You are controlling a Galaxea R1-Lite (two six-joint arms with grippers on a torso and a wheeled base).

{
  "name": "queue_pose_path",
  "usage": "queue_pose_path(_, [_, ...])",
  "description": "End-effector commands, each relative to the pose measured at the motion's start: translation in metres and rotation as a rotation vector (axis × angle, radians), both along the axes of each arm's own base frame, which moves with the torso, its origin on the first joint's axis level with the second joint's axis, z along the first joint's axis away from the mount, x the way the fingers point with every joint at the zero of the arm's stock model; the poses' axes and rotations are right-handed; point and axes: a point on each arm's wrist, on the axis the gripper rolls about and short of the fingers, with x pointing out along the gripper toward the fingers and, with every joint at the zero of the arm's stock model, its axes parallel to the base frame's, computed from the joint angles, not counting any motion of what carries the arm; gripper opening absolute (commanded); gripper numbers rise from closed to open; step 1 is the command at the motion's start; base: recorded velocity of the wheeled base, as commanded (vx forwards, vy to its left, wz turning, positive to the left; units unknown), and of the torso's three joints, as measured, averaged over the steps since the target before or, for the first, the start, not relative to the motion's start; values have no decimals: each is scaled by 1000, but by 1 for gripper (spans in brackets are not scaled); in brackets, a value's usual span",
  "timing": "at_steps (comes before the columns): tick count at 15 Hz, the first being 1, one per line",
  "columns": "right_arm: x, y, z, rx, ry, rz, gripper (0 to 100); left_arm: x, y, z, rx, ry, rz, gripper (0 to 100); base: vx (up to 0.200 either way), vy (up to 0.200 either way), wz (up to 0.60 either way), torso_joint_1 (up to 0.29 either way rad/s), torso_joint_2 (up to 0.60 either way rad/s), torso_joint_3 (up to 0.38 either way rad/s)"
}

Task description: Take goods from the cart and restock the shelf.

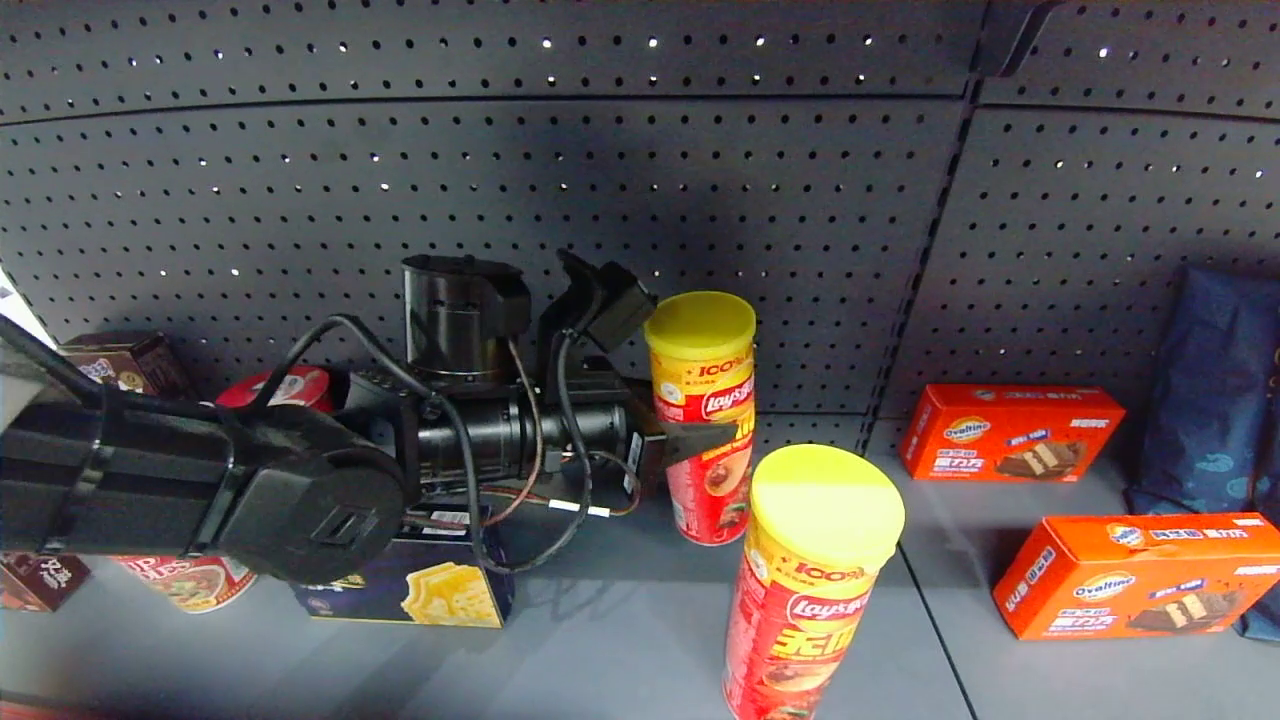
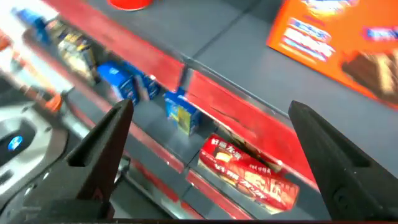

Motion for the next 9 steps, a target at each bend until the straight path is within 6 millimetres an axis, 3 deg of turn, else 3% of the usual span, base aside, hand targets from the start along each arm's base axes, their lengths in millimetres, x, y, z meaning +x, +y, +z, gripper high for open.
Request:
queue_pose_path(1, [-6,-2,-6,42,-49,-79,100,6,-4,-4,3,3,3,0,0,0,0,0,0,0])
queue_pose_path(5, [-17,-7,-9,119,-191,-371,100,18,-15,-3,-9,-15,-1,0,0,0,0,0,0,0])
queue_pose_path(9, [-18,-7,-9,132,-197,-377,100,26,-22,-6,-7,-12,-7,0,0,0,0,0,0,0])
